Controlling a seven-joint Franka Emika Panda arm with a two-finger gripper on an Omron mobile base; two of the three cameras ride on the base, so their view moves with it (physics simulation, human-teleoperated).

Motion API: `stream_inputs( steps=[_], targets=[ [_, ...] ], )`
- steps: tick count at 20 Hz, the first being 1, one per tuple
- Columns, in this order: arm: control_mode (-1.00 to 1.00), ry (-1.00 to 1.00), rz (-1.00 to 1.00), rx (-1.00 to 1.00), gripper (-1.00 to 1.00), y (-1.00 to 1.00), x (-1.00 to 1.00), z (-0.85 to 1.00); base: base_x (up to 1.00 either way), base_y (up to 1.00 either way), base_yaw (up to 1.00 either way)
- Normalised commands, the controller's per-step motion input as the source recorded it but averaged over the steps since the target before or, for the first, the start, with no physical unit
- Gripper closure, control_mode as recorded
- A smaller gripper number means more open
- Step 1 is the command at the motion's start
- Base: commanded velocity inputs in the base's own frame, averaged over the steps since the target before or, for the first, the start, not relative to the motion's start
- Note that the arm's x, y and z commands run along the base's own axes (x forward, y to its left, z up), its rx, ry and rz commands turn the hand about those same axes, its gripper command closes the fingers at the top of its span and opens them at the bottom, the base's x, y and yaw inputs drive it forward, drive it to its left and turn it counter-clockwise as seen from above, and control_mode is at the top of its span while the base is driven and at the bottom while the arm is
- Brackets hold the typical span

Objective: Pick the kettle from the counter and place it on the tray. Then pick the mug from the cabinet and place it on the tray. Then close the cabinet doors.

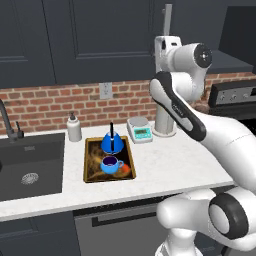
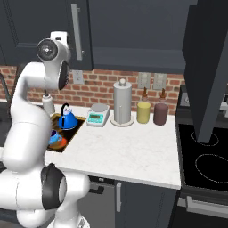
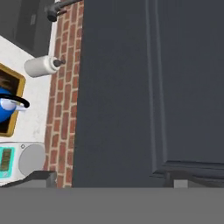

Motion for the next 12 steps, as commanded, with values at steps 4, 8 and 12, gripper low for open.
stream_inputs(
  steps=[4, 8, 12],
  targets=[
    [-1.00, -0.08, 0.08, 0.00, -1.00, 0.00, -0.95, 0.00, 0.00, 0.00, 0.00],
    [-1.00, -0.12, 0.00, -0.01, -1.00, -0.01, -0.99, 0.06, 0.00, 0.00, 0.00],
    [-1.00, -0.04, -0.01, -0.08, -1.00, -0.11, -0.88, 0.13, 0.00, 0.00, 0.00]
  ],
)
